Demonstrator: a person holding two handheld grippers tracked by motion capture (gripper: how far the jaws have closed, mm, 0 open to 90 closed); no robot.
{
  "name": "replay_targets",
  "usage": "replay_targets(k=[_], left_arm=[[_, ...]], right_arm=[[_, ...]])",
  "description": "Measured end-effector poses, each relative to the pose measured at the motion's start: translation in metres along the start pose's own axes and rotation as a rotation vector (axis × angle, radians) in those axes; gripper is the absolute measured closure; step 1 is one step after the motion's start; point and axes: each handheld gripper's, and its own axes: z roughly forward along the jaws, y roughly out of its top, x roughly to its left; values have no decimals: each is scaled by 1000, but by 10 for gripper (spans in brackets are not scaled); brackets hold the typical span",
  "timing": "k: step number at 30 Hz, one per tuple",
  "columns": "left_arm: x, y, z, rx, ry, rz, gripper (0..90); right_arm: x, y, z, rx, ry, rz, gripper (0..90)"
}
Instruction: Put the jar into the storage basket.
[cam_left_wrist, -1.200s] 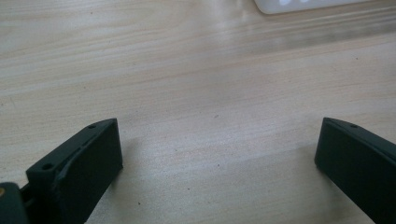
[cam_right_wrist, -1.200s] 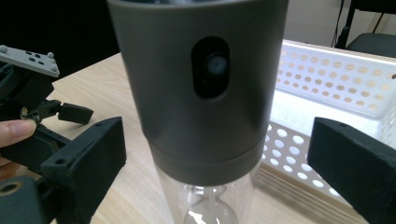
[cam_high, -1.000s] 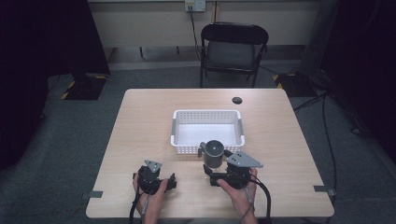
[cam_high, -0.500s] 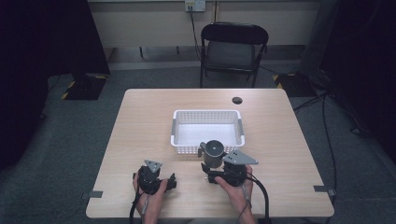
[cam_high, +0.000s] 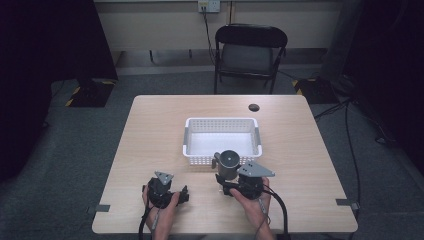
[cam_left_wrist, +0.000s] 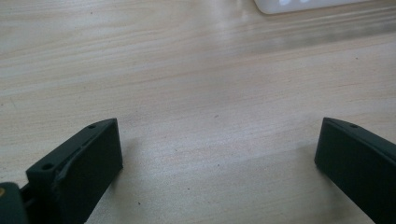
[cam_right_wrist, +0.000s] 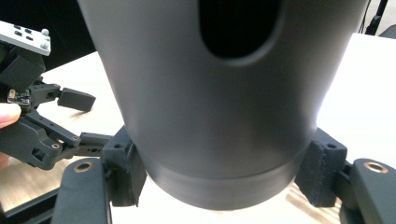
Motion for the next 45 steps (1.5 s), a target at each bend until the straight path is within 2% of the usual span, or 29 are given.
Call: replay_targets(k=[12, 21, 45], left_arm=[[0, 0, 0, 0, 0, 0, 2], [0, 0, 0, 0, -1, 1, 2], [0, 0, 0, 0, 0, 1, 2]], right_arm=[[2, 4, 1, 8, -3, -8, 307], [0, 10, -2, -6, -4, 7, 308], [-5, 36, -8, -21, -19, -13, 310]])
